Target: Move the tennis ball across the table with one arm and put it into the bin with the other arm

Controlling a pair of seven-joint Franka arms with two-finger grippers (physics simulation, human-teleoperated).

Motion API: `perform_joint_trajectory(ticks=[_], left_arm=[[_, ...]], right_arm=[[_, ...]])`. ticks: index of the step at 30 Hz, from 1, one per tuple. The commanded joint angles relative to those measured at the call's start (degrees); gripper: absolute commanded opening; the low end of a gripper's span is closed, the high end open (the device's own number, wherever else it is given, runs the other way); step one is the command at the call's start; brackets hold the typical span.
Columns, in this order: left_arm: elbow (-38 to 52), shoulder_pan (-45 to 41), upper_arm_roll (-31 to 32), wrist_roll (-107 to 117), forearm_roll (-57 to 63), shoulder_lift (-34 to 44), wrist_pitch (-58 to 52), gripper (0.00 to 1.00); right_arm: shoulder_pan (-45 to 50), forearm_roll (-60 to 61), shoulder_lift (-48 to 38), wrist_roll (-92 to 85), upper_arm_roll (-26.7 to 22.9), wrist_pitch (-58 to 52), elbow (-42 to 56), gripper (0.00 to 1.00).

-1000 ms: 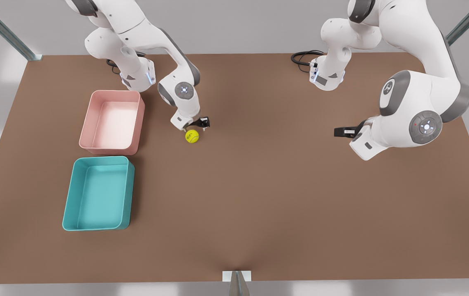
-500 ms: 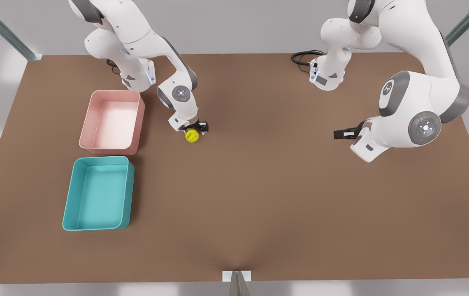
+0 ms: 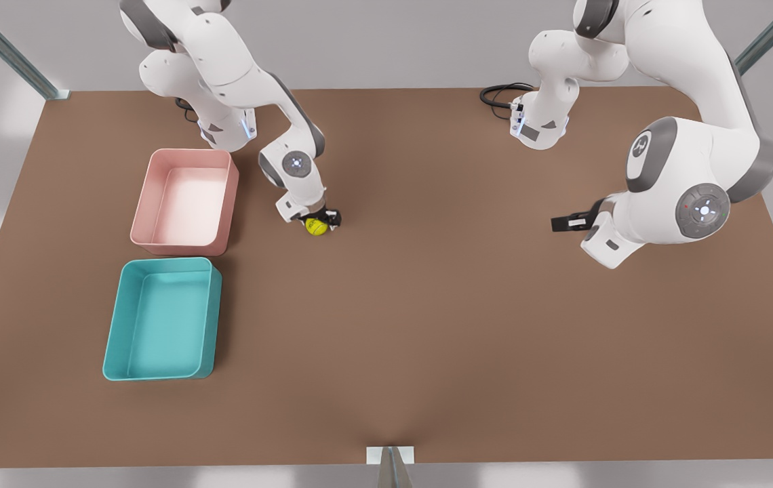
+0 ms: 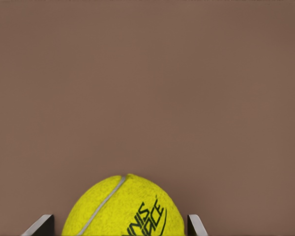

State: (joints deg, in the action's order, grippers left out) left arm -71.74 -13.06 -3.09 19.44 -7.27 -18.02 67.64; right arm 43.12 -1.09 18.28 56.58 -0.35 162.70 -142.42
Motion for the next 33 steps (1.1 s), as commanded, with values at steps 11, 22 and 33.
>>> perform_joint_trajectory(ticks=[11, 22, 33], left_arm=[[0.0, 0.1, 0.0, 1.9, -0.1, 0.0, 0.1, 1.00], [0.0, 0.1, 0.0, 1.9, -0.1, -0.3, 0.1, 1.00], [0.0, 0.1, 0.0, 1.9, -0.3, -0.3, 0.0, 1.00]], right_arm=[[-0.1, -0.1, 1.0, 2.7, -0.4, 0.8, 0.7, 0.85], [-12.5, -0.2, -10.6, -14.8, -0.3, -11.6, 4.9, 0.64], [-46.3, 0.1, -4.0, -55.7, -0.4, -31.7, 21.9, 0.65]])
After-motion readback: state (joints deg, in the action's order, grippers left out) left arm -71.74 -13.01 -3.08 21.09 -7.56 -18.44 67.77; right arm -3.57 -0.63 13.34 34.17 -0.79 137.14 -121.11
